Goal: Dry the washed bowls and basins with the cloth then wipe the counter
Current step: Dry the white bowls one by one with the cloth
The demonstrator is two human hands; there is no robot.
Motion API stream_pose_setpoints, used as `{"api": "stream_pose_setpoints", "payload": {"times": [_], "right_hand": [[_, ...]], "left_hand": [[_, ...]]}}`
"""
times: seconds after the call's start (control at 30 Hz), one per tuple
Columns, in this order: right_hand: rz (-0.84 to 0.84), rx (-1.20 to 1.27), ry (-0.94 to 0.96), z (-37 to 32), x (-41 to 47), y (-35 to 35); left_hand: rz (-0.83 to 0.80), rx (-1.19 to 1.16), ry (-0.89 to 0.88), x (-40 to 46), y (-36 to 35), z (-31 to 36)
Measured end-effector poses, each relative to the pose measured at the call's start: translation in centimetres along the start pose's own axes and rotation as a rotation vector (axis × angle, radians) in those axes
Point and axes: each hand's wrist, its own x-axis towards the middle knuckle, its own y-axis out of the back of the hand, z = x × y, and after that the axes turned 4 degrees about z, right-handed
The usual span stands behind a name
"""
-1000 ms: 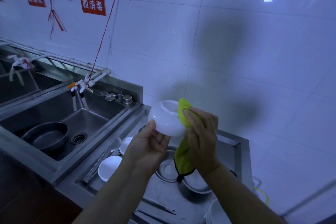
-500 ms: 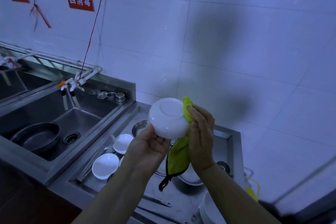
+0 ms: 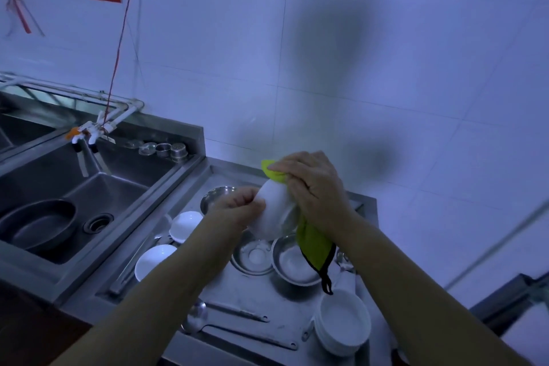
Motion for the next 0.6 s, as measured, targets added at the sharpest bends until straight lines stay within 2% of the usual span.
{"api": "stream_pose_setpoints", "payload": {"times": [0.07, 0.13, 0.27, 0.37, 0.47, 0.6], "right_hand": [[-0.045, -0.146, 0.101, 0.2, -0.2, -0.1], [-0.059, -0.142, 0.105, 1.0, -0.7, 0.0], [-0.019, 0.079, -0.142, 3.8, -2.3, -0.1], [0.007, 0.205, -0.354, 5.7, -3.5, -0.2], [0.028, 0.232, -0.469, 7.7, -4.6, 0.4], [0.143, 0.198, -0.564, 11.2, -6.7, 2.5]], "left_hand": [[-0.035, 0.104, -0.012, 0.1, -0.3, -0.2], [-0.061, 0.174, -0.022, 0.3, -0.4, -0.3], [-0.093, 0.288, -0.049, 0.7, -0.4, -0.9], [-0.112, 0.230, -0.027, 1.2, -0.9, -1.7], [-0.133, 0.208, -0.014, 2.1, -1.5, -2.5], [-0.120, 0.262, 0.010, 4.6, -2.5, -4.2]]}}
